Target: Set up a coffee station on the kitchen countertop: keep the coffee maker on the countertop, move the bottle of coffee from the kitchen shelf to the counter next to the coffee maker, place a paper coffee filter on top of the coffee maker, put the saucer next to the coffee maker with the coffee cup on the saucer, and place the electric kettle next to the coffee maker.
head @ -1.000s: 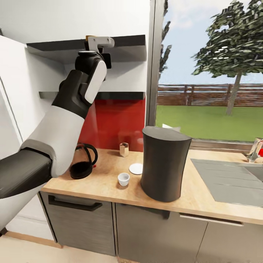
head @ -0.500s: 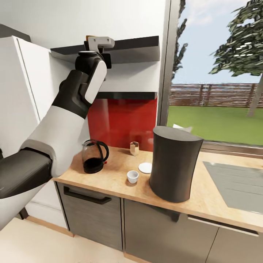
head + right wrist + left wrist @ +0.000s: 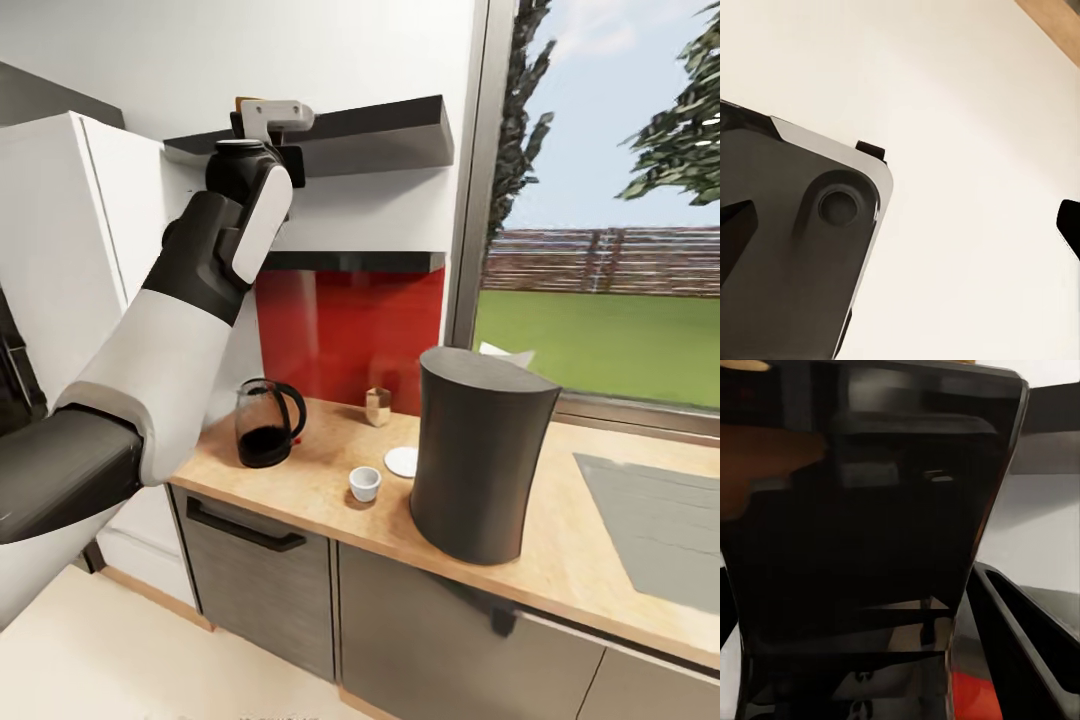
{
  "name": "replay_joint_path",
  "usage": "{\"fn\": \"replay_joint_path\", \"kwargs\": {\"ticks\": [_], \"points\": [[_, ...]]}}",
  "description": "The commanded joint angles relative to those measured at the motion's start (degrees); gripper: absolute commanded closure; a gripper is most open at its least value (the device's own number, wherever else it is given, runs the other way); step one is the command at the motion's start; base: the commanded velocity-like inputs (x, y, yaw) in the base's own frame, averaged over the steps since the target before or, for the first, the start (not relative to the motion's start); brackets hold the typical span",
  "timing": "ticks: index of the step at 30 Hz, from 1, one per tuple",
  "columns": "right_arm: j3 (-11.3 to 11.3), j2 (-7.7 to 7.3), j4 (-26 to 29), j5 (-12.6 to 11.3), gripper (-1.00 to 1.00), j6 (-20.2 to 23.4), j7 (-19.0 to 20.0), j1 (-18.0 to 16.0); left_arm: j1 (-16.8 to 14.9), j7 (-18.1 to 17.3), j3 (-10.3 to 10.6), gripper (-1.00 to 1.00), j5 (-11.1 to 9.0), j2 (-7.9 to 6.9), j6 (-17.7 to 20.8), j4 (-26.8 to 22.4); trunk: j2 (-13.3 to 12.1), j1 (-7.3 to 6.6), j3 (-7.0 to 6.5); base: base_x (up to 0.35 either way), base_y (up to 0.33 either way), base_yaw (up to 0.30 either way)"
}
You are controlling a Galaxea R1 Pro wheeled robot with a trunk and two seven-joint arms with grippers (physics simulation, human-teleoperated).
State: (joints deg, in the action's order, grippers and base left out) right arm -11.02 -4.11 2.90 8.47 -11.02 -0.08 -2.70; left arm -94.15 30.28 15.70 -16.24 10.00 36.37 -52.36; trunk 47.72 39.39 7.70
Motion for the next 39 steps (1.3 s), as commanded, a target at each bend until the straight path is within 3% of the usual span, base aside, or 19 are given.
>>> {"fn": "replay_joint_path", "kwargs": {"ticks": [1,12,14,15,17,19,22,26,30,31,34,37,39], "points": [[0.1,-0.02,0.0,0.5,-1.0,-0.1,0.0,0.0,-0.1,0.5,0.1,1.0,-0.5,0.0,0.1,0.0,0.1,0.01,0.09,0.0,-0.03,0.27],[0.1,-0.02,0.0,0.5,-1.0,-0.1,0.0,0.0,-0.1,-0.4,0.0,1.0,-0.5,0.0,0.2,0.1,0.1,0.01,0.09,0.0,-0.006,0.274],[0.1,-0.02,0.0,0.5,-1.0,-0.1,0.0,0.0,-0.1,-2.8,-0.1,1.0,-0.5,0.0,0.9,0.1,0.1,0.01,0.09,0.0,0.0,0.275],[0.1,-0.02,0.0,0.5,-1.0,-0.1,0.0,0.0,-0.1,-6.9,-0.1,1.0,-0.5,0.0,3.4,-0.2,0.1,0.01,0.09,0.0,0.0,0.275],[0.1,-0.02,0.0,0.5,-1.0,-0.1,0.0,0.0,-0.1,-11.5,-0.2,1.0,-0.6,0.0,5.5,-0.4,0.1,0.01,0.09,0.0,0.0,0.275],[0.1,-0.02,0.0,0.5,-1.0,-0.1,0.0,0.0,0.4,-14.0,-0.2,1.0,-0.6,0.0,6.6,-1.2,0.1,0.01,0.09,0.0,0.0,0.275],[0.1,-0.08,0.0,0.5,-1.0,-0.1,0.0,0.0,11.0,-16.3,-0.2,1.0,-0.6,0.0,7.5,-14.5,0.1,0.01,0.09,0.0,0.0,0.182],[0.0,-0.14,0.0,0.5,-1.0,-0.1,0.2,0.0,16.8,-18.5,-0.2,1.0,-0.6,-2.11,7.8,-21.1,0.1,0.01,0.09,0.0,0.0,0.057],[0.0,-0.18,0.0,0.5,-1.0,-0.1,0.2,0.0,18.9,-20.5,-0.2,1.0,-0.6,-2.68,7.8,-24.3,0.1,0.01,0.09,0.0,0.0,0.01],[0.0,-0.19,0.0,0.5,-1.0,-0.1,0.2,0.0,24.4,-25.3,-0.2,1.0,-0.6,-3.32,7.9,-30.6,0.1,0.01,0.09,0.0,0.0,0.0],[0.0,-0.19,0.0,0.5,-1.0,-0.1,0.2,0.0,27.3,-26.3,-0.2,1.0,-0.6,-4.17,7.9,-32.5,0.1,0.01,0.09,0.0,0.0,0.0],[0.0,-0.19,0.0,0.5,-1.0,-0.1,0.2,0.0,32.7,-27.3,-0.2,1.0,-0.6,-5.89,7.7,-34.4,0.1,0.01,0.09,0.0,0.0,0.0],[0.0,-0.19,0.0,0.5,-1.0,-0.1,0.2,0.0,37.6,-30.1,-0.2,1.0,-0.6,-7.49,5.8,-35.6,0.1,0.01,0.09,0.0,0.0,0.0]]}}
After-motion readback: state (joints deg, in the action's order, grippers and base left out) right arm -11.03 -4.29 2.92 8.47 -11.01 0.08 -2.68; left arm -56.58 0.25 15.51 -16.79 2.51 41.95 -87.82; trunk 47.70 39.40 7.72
